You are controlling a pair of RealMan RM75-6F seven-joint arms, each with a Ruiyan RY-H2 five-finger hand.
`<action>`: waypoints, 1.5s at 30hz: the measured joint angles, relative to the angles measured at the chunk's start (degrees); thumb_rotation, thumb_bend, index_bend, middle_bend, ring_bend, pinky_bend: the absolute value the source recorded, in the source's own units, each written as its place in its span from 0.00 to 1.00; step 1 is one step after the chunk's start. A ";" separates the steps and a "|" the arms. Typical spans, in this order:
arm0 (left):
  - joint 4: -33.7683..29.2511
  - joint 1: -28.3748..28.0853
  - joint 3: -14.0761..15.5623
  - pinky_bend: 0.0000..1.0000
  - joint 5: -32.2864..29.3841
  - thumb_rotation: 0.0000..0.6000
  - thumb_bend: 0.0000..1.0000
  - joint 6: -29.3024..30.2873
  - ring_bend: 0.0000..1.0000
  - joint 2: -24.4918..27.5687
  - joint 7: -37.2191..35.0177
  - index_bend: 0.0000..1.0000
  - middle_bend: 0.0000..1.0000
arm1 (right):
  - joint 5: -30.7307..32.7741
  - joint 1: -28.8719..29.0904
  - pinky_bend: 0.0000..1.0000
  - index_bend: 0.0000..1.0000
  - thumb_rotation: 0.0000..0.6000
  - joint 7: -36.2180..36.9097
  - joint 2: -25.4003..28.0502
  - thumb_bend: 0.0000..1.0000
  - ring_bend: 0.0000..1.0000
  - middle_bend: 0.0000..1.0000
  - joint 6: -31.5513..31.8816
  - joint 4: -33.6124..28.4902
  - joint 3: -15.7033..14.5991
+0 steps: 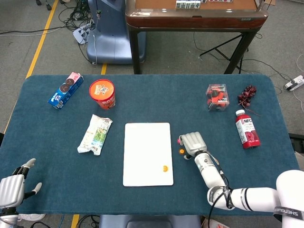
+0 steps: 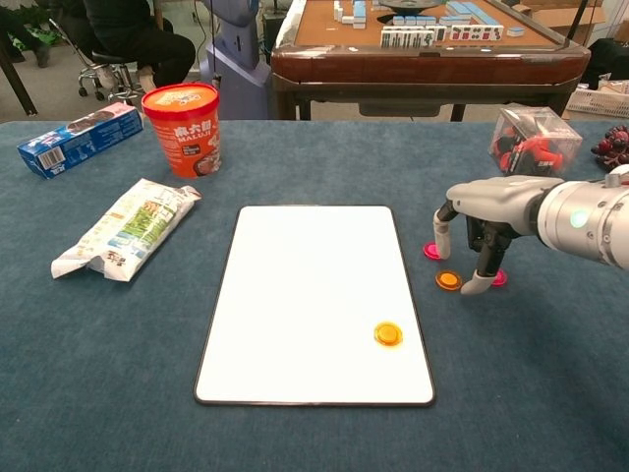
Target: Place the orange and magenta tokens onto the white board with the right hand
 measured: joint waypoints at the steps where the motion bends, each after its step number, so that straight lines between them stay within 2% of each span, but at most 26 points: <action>1: 0.07 0.03 0.02 0.64 -0.01 1.00 0.24 -0.01 0.30 -0.03 -0.05 0.20 0.30 | 0.12 0.09 1.00 0.41 1.00 -0.01 -0.13 0.10 1.00 1.00 -0.06 0.08 0.01; 15: 0.50 0.37 0.17 0.64 0.07 1.00 0.24 0.11 0.30 -0.31 -0.45 0.20 0.30 | 1.29 0.66 1.00 0.41 1.00 0.35 -1.29 0.17 1.00 1.00 -0.58 1.47 -0.27; 31: 0.63 0.64 0.23 0.64 0.16 1.00 0.24 0.22 0.30 -0.37 -0.65 0.20 0.30 | 1.89 1.07 1.00 0.41 1.00 0.62 -1.88 0.20 1.00 1.00 -0.90 2.15 -0.62; 45: 0.61 0.56 0.08 0.64 0.20 1.00 0.24 0.11 0.30 -0.38 -0.58 0.20 0.30 | 1.44 0.88 1.00 0.52 1.00 1.02 -1.25 0.25 1.00 1.00 -0.43 1.34 -0.94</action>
